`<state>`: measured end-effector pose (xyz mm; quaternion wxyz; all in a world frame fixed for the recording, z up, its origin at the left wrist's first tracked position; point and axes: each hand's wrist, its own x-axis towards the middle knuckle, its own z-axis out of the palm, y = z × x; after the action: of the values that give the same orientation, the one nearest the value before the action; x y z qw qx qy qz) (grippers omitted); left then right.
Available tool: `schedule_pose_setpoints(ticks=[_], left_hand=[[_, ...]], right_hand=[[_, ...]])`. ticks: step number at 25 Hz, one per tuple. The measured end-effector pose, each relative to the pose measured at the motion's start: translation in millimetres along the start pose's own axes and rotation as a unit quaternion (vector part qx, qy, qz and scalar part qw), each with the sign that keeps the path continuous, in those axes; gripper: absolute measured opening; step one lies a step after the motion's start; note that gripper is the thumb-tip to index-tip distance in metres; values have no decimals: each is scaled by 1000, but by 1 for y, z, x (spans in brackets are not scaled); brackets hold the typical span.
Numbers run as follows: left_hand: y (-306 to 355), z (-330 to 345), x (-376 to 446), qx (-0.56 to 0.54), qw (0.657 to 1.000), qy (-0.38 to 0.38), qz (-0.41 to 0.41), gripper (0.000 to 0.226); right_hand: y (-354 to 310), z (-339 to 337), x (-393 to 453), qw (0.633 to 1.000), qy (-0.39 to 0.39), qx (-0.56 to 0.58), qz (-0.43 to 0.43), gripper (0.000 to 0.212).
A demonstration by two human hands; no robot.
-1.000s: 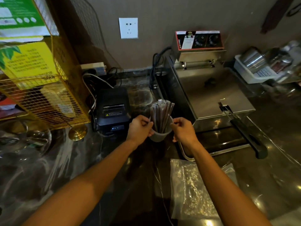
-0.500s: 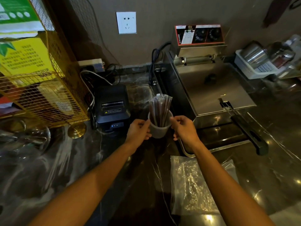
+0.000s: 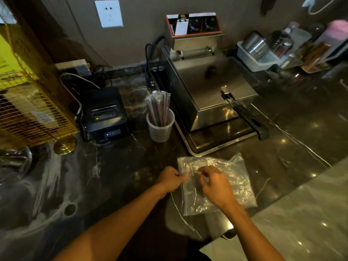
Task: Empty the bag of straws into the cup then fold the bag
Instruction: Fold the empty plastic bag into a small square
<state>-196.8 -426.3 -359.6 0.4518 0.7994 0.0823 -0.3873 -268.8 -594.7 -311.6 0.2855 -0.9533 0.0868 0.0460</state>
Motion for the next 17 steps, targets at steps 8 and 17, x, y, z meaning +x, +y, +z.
schedule_pose_setpoints(ticks=[8, 17], left_hand=[[10, 3, -38, -122, 991, -45, 40, 22], [40, -60, -94, -381, 915, -44, 128, 21]], right_hand=[[44, 15, -70, 993, -114, -24, 8, 101], [19, 11, -57, 983, 38, 178, -31, 35]])
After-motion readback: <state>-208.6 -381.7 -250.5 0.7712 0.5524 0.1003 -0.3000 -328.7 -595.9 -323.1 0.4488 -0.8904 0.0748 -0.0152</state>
